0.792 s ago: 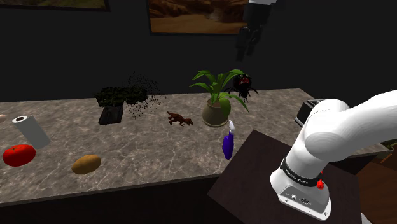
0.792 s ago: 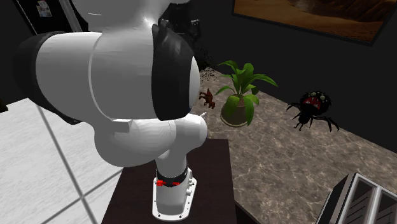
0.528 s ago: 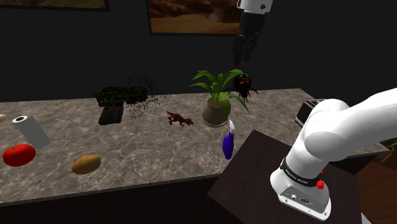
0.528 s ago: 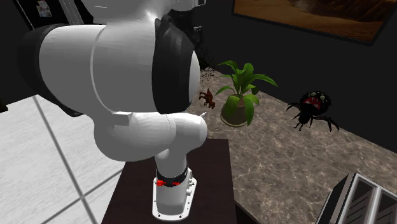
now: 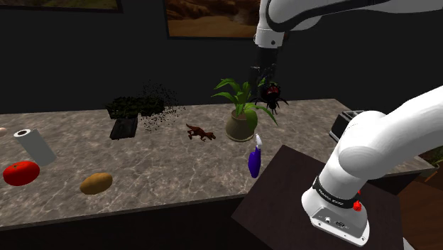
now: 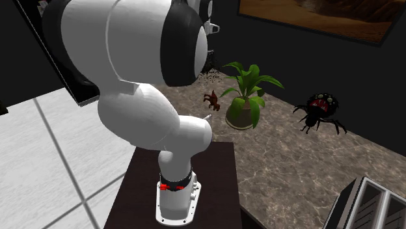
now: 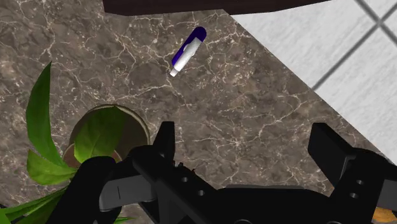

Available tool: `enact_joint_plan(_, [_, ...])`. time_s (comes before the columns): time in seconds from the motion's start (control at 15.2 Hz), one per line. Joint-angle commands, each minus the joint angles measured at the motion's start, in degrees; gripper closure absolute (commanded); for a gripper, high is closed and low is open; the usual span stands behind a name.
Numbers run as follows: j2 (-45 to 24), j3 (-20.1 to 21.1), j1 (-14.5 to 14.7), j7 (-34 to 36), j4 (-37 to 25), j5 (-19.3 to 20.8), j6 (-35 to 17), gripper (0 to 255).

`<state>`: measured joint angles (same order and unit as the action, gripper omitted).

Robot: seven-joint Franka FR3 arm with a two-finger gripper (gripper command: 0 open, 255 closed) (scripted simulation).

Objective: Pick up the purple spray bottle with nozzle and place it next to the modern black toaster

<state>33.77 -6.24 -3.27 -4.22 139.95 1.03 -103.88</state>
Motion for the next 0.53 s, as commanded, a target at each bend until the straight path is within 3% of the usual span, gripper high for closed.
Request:
enact_joint_plan(0.0, [-2.6, -0.7, -0.3, 0.0, 1.4, -0.2, -2.8, 0])
enact_joint_plan(0.46, [-14.6, -3.6, -1.4, -1.0, 3.8, -1.4, -13.0, 0])
